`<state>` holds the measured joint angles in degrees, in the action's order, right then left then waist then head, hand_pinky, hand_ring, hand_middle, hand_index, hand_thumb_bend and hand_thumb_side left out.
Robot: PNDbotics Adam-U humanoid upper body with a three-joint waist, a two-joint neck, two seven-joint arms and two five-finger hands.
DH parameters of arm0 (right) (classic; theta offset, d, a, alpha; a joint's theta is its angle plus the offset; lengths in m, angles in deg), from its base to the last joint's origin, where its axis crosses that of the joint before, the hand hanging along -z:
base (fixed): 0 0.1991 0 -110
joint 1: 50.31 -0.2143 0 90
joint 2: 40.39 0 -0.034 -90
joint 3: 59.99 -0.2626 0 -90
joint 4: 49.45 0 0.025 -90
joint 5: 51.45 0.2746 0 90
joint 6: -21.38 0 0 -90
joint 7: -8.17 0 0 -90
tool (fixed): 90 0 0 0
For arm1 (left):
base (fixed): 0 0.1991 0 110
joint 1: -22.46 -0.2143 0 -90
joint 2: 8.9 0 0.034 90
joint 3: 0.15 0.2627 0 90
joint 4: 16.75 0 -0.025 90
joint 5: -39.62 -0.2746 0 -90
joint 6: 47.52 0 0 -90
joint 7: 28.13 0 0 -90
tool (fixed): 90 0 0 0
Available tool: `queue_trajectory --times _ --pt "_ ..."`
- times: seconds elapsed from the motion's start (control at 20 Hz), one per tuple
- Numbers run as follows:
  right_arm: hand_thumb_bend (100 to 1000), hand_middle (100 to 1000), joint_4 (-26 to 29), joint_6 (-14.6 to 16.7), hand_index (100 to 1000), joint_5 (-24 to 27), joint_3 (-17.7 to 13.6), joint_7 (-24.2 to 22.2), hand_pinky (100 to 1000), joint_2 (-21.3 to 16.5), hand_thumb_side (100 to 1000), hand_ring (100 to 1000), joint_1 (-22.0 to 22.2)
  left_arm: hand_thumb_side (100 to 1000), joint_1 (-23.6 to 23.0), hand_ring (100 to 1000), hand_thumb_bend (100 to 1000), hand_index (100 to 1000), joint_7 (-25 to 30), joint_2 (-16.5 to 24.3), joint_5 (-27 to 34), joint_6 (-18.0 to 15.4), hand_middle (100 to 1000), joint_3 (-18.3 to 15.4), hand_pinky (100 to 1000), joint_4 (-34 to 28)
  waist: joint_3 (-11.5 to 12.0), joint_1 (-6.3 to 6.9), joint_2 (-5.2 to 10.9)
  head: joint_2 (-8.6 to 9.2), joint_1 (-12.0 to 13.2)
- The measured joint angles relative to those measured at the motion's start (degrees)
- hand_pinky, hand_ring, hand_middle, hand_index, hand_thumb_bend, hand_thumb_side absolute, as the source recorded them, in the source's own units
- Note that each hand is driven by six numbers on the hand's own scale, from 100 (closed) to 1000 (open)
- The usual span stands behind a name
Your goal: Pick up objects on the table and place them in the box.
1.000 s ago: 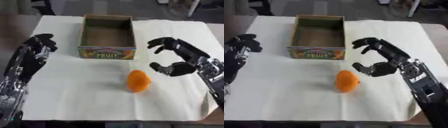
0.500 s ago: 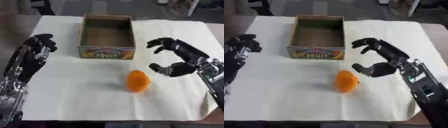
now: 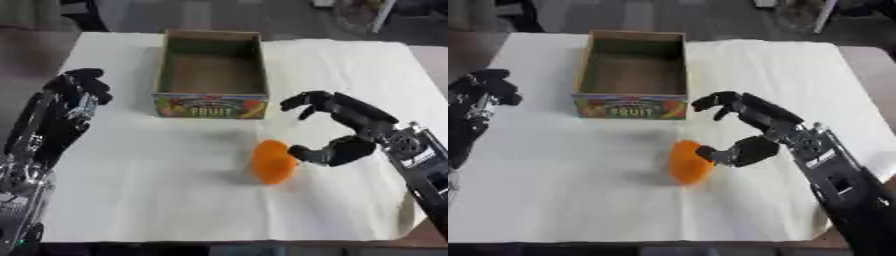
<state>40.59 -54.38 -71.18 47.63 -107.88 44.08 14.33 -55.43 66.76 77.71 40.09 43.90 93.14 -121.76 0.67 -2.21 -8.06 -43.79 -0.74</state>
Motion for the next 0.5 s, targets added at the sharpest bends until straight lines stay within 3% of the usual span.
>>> queue_trajectory --times 0.5 --pt "456 848 -4.53 3.80 916 -11.46 1.89 1.20 794 2.16 449 918 -1.39 506 0.00 621 114 771 0.12 0.00 0.05 0.06 580 0.01 703 0.00 0.11 0.05 0.10 0.00 -0.42"
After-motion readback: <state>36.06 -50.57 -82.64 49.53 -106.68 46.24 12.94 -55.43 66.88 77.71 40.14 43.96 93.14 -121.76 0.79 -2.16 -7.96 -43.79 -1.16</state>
